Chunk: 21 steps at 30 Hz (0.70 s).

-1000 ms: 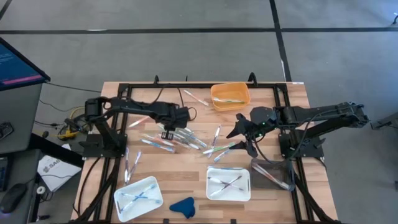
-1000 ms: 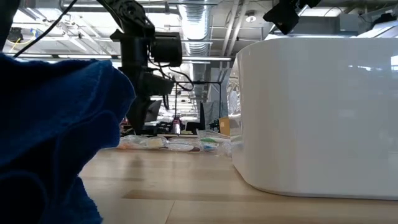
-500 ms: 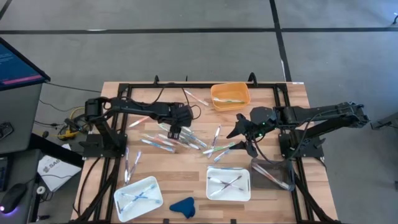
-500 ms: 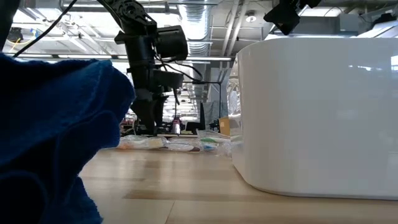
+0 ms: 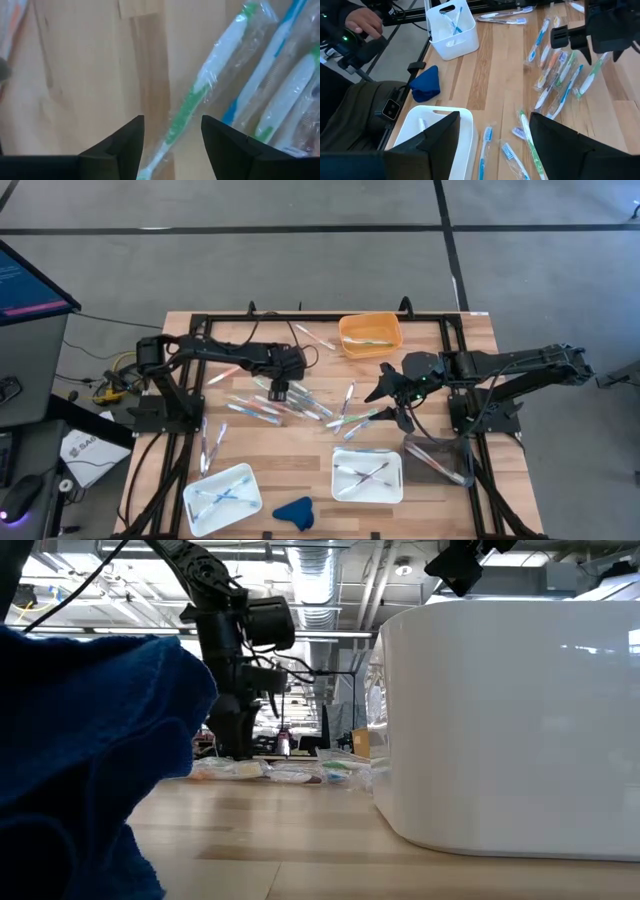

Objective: Pick & Place Toothbrushes
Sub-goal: Put the green toothbrush into the yellow bin

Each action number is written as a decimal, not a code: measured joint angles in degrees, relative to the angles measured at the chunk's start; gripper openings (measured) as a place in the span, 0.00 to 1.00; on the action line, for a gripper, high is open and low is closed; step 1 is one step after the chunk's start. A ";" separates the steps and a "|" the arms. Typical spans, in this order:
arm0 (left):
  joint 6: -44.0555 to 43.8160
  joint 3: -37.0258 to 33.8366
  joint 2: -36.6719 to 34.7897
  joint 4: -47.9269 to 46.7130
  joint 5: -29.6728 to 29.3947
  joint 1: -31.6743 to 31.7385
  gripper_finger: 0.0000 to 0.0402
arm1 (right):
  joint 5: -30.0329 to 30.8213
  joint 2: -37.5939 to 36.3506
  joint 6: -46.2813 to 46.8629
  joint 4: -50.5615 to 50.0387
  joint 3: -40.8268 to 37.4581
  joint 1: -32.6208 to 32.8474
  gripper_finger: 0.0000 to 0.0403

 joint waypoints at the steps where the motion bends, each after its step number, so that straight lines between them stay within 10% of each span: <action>1: -0.13 -0.47 0.00 0.29 0.02 0.00 0.47 | 0.00 0.00 -0.01 0.00 0.00 0.00 0.58; 21: -3.05 -2.27 3.43 5.49 3.37 0.20 0.43 | 0.01 0.00 -0.01 0.05 0.00 0.00 0.58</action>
